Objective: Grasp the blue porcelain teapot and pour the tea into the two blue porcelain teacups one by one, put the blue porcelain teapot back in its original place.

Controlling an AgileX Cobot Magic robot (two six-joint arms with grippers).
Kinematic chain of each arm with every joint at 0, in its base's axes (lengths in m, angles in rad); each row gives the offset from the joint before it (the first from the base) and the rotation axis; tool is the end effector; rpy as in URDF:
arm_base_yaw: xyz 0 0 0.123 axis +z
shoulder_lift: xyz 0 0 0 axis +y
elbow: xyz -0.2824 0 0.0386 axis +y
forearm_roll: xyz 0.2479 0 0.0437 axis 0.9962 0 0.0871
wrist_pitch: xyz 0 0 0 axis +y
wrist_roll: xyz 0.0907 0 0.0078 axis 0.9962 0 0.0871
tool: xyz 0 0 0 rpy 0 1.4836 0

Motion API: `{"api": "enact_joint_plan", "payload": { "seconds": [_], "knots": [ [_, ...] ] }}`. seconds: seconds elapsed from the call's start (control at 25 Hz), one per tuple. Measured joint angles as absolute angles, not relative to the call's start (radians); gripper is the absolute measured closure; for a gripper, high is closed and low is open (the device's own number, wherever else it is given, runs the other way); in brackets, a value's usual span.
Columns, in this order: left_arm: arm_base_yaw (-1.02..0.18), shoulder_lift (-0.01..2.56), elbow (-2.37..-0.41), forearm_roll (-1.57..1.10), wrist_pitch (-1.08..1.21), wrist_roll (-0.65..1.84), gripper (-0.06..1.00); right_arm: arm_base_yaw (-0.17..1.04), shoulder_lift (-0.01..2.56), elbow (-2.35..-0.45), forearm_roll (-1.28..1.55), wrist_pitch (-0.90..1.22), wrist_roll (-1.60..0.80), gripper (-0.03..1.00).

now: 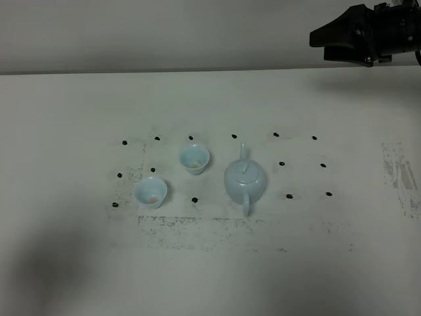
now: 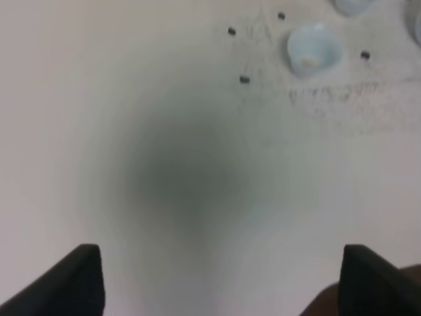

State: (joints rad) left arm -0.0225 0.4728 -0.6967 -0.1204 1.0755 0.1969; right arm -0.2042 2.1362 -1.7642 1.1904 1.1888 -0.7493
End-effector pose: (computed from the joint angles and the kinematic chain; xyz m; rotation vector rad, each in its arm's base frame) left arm 0.0634 -0.0111 0.3211 0.2409 2.3152 -0.0648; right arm 0.4608 -0.0153 0.2518 -0.1232 2.2694 1.2133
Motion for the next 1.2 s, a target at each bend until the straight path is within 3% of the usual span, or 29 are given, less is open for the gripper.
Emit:
{"api": "enact_joint_plan", "payload": {
  "seconds": [0.52, 1.2],
  "knots": [
    [-0.023, 0.209, -0.485, -0.073, 1.096, 0.115, 0.22, -0.204, 2.136, -1.764, 1.189, 1.186, -0.749, 0.38],
    [-0.023, 0.052, -0.457, -0.085, 1.063, 0.096, 0.22, -0.204, 2.136, -1.764, 1.157, 1.186, -0.75, 0.38]
  ]
}}
